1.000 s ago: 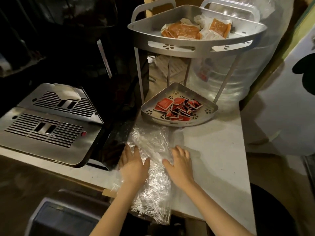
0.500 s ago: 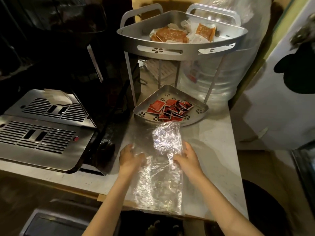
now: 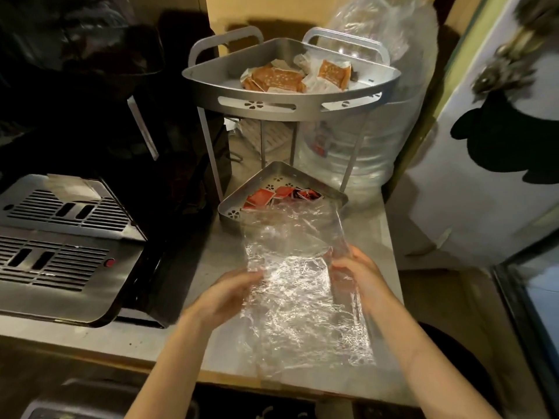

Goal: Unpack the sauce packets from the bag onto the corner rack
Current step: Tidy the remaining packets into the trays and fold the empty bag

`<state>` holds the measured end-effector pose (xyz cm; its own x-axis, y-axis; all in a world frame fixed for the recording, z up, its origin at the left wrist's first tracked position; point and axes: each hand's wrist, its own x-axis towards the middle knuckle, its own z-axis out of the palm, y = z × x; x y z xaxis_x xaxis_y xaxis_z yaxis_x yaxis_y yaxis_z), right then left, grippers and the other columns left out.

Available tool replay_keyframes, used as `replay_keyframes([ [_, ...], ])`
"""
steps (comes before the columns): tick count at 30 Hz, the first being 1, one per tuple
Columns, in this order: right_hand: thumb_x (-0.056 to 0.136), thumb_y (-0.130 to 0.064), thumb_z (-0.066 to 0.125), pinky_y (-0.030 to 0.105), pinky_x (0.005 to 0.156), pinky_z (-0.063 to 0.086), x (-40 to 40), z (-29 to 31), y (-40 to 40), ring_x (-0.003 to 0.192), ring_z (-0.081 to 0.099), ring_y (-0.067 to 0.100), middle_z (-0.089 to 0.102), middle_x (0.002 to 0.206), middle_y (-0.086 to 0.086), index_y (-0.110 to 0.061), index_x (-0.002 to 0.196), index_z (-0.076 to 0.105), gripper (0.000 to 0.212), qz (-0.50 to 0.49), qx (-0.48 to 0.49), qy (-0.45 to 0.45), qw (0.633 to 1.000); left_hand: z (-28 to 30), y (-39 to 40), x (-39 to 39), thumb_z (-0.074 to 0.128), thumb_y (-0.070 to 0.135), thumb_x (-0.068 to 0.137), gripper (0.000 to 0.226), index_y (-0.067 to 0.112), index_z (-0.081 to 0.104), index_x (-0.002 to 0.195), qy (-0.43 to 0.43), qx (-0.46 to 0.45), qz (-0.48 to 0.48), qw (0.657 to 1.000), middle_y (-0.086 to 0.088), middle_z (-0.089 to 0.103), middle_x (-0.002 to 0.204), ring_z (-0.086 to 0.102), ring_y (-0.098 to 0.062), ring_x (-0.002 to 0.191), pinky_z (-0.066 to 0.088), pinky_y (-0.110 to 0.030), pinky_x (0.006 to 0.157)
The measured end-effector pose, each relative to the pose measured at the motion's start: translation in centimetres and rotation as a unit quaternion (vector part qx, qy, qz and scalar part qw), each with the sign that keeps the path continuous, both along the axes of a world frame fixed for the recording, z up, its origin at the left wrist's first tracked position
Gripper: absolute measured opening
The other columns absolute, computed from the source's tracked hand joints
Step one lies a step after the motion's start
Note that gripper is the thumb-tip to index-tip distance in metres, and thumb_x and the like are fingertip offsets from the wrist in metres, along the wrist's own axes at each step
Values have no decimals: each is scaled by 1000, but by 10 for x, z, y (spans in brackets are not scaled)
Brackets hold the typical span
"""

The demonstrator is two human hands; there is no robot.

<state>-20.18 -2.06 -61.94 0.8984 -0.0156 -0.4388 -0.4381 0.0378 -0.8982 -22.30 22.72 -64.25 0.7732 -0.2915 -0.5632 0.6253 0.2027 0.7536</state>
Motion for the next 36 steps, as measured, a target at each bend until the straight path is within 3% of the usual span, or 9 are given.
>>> replay_keyframes([
  [4, 83, -7, 60, 24, 82, 47, 3, -5, -11, 93, 61, 14, 62, 107, -1, -22, 106, 63, 27, 4, 50, 32, 998, 1, -11, 5, 56, -6, 81, 12, 4, 63, 85, -58, 10, 71, 996, -5, 71, 74, 67, -11, 65, 53, -19, 61],
  [7, 84, -2, 54, 21, 55, 51, 1, -4, -16, 69, 60, 16, 58, 86, 7, -8, 92, 59, 11, 25, 65, 80, 994, 6, -9, 9, 55, -9, 80, 14, 2, 63, 77, -77, 14, 84, 993, -11, 73, 74, 70, -14, 62, 55, -18, 58],
  [9, 82, 3, 54, 29, 58, 48, 1, -5, -22, 62, 60, 18, 60, 80, 10, -3, 92, 55, 12, 59, 73, 85, 992, 5, -7, 11, 60, -6, 77, 8, -3, 61, 84, -93, 18, 83, 992, -16, 72, 88, 70, -15, 71, 56, -18, 64],
  [12, 80, 6, 58, 29, 54, 49, 1, -4, -31, 60, 64, 16, 68, 78, 9, -5, 110, 60, 32, 112, 66, 63, 989, 6, -2, 11, 62, -5, 75, 21, -3, 62, 96, -117, 39, 46, 991, -20, 69, 96, 70, -20, 77, 57, -23, 73],
  [18, 88, 3, 50, 24, 51, 55, 5, -5, -35, 61, 69, 10, 75, 73, 1, -15, 75, 70, 30, 128, 103, 24, 986, 13, 4, 10, 59, -12, 75, 17, -5, 68, 88, -151, 25, 60, 986, -10, 74, 76, 71, -15, 72, 55, -18, 62],
  [23, 85, -3, 49, 20, 58, 53, 6, 0, -35, 65, 65, 12, 65, 72, 2, -12, 68, 65, 25, 151, 155, 5, 976, 23, -2, 4, 36, -22, 78, 59, 17, 60, 40, -178, 37, 36, 983, 3, 64, 52, 60, -4, 49, 49, -14, 49],
  [28, 66, -37, 58, 28, 67, 48, 12, 5, -41, 68, 57, 17, 59, 74, 7, -8, 72, 62, 30, 186, 204, 11, 961, 31, 10, -2, 42, -3, 72, 28, 1, 69, 63, -119, -78, 3, 990, -14, 71, 75, 69, -19, 69, 54, -22, 59],
  [31, 69, -20, 56, 24, 66, 45, 13, 16, -36, 69, 55, 12, 59, 71, -2, -15, 70, 58, 5, 242, 96, -23, 965, 37, 16, -2, 38, 18, 70, 33, -1, 65, 73, -87, -123, -58, 987, -15, 67, 76, 62, -19, 56, 52, -23, 51],
  [36, 78, 7, 49, 14, 71, 48, 17, 25, -24, 91, 57, 8, 59, 108, -3, -16, 99, 59, 32, 320, -39, -48, 945, 41, 10, 16, 71, 51, 65, 66, 25, 55, 124, -48, -6, -221, 974, -9, 66, 116, 65, -11, 65, 54, -21, 56],
])
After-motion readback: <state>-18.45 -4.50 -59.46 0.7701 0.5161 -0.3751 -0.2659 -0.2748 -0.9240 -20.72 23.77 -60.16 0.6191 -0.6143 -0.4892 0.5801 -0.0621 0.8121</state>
